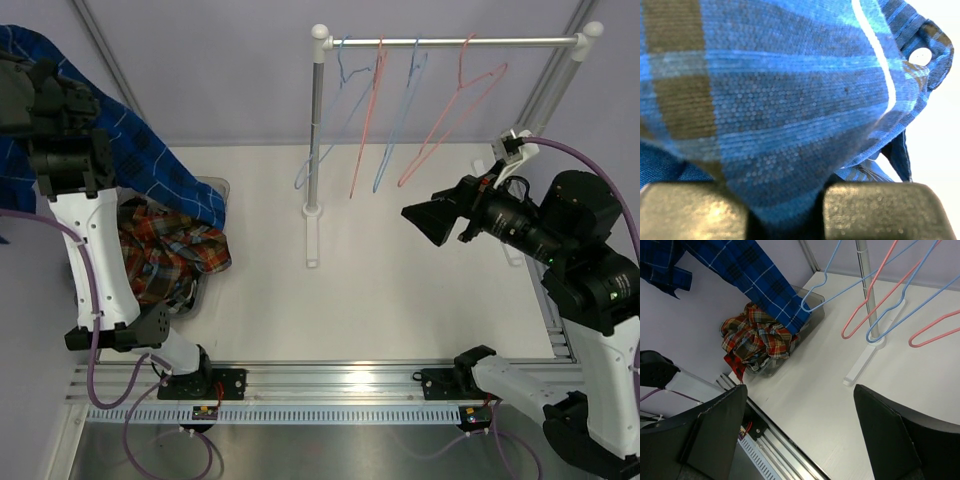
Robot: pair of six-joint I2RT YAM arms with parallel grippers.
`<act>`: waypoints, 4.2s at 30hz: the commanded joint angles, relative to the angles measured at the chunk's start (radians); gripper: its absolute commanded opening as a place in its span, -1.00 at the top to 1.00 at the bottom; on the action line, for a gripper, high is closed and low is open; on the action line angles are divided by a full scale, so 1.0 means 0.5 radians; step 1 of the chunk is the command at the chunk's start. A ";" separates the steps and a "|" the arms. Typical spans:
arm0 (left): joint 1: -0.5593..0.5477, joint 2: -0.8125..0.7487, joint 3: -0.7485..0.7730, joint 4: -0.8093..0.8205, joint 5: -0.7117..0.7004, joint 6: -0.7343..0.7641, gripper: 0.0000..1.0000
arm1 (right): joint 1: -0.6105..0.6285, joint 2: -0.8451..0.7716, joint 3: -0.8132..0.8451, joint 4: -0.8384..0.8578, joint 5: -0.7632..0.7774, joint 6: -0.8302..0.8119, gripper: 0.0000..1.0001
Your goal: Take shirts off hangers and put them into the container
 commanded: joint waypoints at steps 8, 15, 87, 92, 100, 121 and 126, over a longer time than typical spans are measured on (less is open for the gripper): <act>0.142 -0.140 0.015 -0.053 0.198 -0.268 1.00 | 0.294 0.105 0.157 -0.071 0.226 -0.117 -0.97; -0.006 -0.334 -0.470 -0.786 0.335 -0.834 1.00 | 0.298 0.037 0.142 -0.062 0.248 -0.111 -0.99; 0.816 -0.260 -2.615 -1.173 2.398 -1.909 -0.70 | 0.298 -0.217 0.044 -0.022 0.278 -0.099 -0.99; 0.801 -0.478 -2.499 -1.329 2.254 -1.872 -0.97 | 0.298 -0.227 0.037 -0.003 0.269 -0.093 -0.99; 0.660 -0.787 -2.039 -1.740 1.990 -1.946 -0.97 | 0.301 -0.227 0.022 0.034 0.242 -0.059 -0.99; -0.220 -1.398 -1.918 -1.787 1.863 -1.956 -0.97 | 0.298 -0.205 -0.180 0.082 0.244 -0.004 -0.99; -0.484 -1.628 -2.283 -1.349 2.189 -1.762 -0.97 | 0.298 -0.260 -0.389 0.150 0.407 0.027 -0.99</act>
